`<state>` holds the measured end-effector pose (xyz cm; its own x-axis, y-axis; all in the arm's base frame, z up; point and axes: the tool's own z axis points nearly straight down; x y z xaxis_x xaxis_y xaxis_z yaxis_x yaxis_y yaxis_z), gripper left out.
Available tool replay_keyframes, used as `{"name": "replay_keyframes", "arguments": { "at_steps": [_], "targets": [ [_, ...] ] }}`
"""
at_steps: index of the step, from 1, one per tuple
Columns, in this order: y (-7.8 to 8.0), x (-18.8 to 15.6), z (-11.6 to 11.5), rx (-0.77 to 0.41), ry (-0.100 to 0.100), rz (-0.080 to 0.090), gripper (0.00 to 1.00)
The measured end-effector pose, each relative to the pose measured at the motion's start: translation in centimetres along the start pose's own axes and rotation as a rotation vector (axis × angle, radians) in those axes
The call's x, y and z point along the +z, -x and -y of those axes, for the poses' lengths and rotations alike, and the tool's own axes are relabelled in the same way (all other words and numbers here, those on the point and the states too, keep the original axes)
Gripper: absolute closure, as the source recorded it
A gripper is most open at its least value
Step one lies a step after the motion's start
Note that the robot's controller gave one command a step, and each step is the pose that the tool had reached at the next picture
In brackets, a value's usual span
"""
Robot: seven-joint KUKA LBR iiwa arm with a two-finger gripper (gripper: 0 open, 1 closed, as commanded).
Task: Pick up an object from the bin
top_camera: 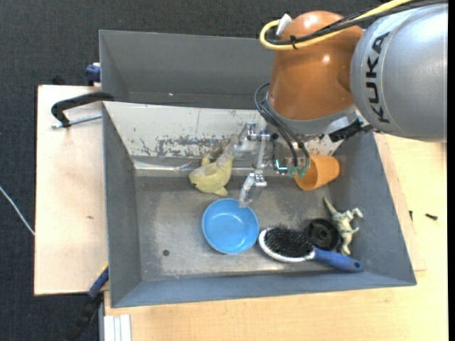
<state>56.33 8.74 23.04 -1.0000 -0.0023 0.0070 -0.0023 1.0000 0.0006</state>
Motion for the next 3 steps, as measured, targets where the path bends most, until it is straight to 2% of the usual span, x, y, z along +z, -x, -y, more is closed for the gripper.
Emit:
{"name": "replay_keyframes", "arguments": {
  "at_steps": [1, 2, 3],
  "targets": [
    [-2.4, 14.9, 2.4, 0.227, 0.0, -0.001, 0.0],
    [-2.1, 14.4, 2.3, 0.227, 0.003, 0.006, 1.0],
    [0.2, 1.9, 3.1, 0.27, 0.004, 0.021, 1.0]
  ]
}}
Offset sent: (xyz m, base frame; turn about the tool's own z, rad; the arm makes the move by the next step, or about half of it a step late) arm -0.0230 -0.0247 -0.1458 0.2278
